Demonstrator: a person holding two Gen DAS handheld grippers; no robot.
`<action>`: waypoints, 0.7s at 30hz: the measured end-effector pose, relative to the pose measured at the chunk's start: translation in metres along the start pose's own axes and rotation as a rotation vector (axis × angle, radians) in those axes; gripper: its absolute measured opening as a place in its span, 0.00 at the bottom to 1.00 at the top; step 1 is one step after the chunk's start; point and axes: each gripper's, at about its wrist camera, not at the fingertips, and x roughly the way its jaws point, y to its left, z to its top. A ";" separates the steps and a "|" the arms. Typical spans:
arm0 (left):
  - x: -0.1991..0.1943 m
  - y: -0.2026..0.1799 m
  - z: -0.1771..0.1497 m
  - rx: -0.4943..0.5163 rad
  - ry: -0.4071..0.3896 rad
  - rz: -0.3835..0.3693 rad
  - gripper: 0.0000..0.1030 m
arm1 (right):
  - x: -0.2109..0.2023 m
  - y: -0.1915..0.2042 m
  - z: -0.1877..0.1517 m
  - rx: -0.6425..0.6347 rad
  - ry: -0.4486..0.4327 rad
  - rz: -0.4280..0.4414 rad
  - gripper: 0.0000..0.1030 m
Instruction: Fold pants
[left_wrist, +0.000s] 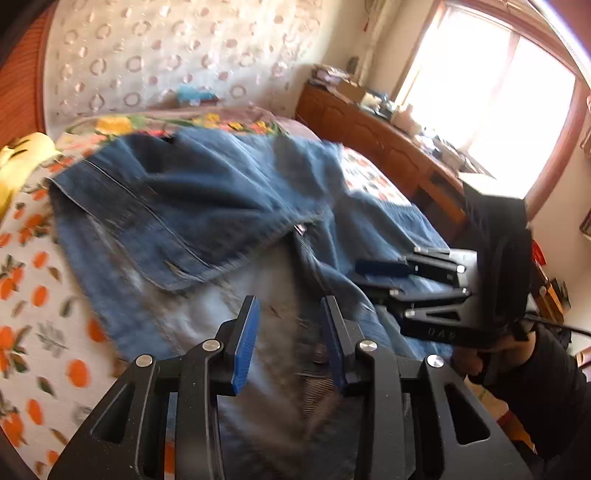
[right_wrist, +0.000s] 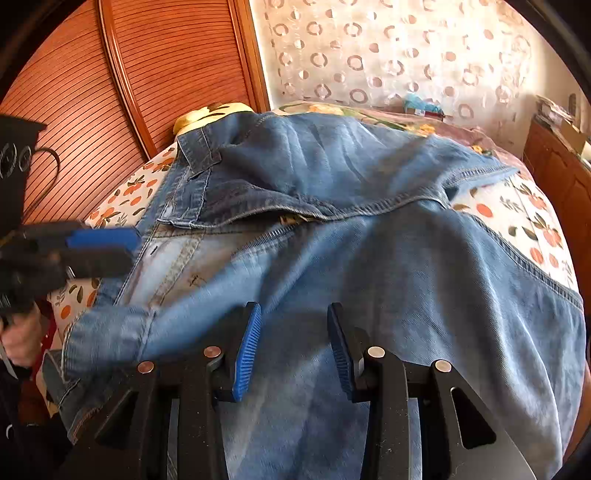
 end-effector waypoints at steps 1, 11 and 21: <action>0.003 -0.004 -0.003 0.006 0.011 -0.007 0.35 | -0.003 -0.002 -0.001 0.001 0.000 -0.004 0.37; 0.012 -0.024 -0.027 0.048 0.065 0.035 0.35 | -0.046 -0.043 -0.017 0.051 -0.064 -0.125 0.37; 0.008 -0.026 -0.041 0.057 0.045 0.064 0.34 | -0.051 -0.065 -0.038 0.095 -0.078 -0.209 0.37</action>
